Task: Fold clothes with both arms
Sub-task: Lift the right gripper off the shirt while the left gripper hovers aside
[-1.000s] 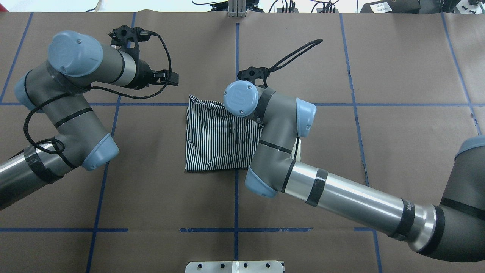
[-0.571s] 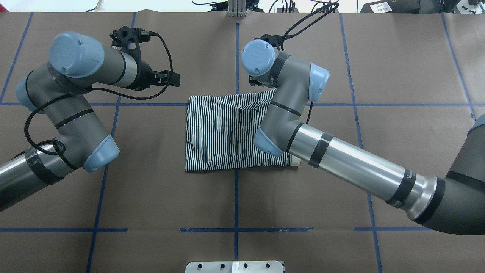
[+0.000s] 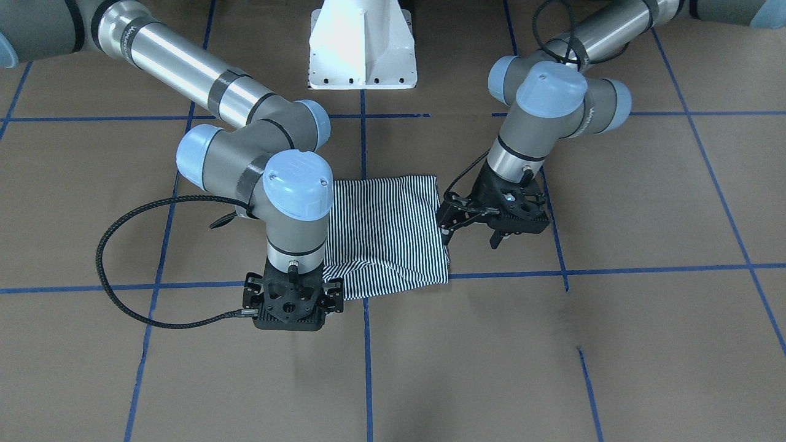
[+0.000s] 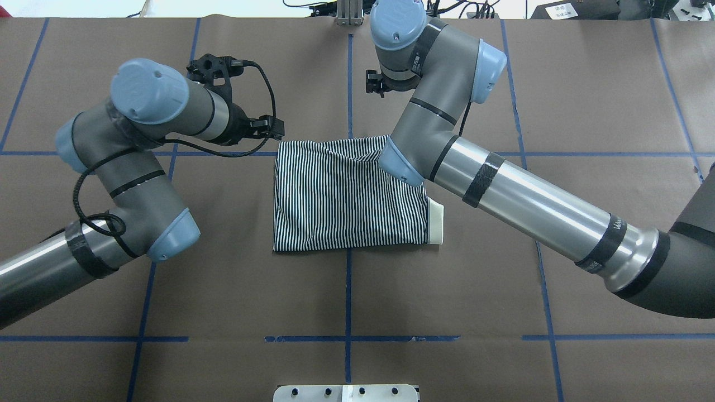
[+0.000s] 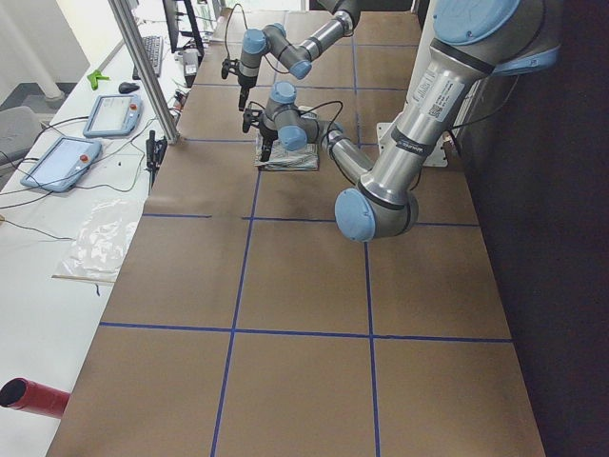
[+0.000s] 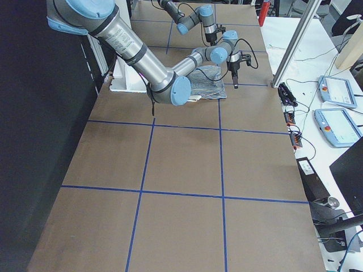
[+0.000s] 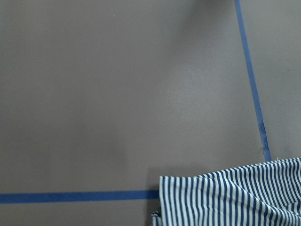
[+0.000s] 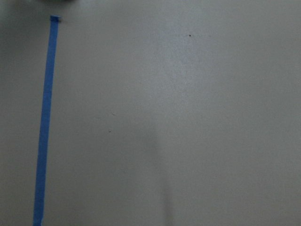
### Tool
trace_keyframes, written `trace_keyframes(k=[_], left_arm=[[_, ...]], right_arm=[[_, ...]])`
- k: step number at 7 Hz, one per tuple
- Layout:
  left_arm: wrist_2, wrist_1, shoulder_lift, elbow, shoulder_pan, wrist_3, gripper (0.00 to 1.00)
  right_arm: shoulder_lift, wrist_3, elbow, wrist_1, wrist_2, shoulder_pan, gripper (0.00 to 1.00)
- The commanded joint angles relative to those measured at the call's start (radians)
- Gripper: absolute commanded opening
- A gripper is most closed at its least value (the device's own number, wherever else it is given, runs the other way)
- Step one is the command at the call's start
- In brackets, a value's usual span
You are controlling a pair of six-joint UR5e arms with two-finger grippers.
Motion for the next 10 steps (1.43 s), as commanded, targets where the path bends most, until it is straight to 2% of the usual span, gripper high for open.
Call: trace_keyframes(k=[1,2,7,8,10], left_arm=[[0.042,0.033,-0.062,0.105,0.035,-0.037,1.00],[0.082,0.033,-0.056,0.120,0.035,-0.026,1.00],[0.131,0.033,-0.007,0.144,0.035,0.073,1.00],[0.152,0.030,0.010,0.141,0.029,0.122,1.00],[0.159,0.018,0.073,0.102,-0.071,0.356,1.00]], right_arm=[[-0.032,0.000,0.042,-0.001,0.011,0.003,1.00],[-0.034,0.000,0.044,-0.001,0.011,0.002,1.00],[-0.077,-0.019,0.076,0.005,0.011,0.002,1.00],[-0.078,-0.019,0.076,0.005,0.011,0.002,1.00],[-0.082,-0.030,0.076,0.007,0.013,0.006,1.00]])
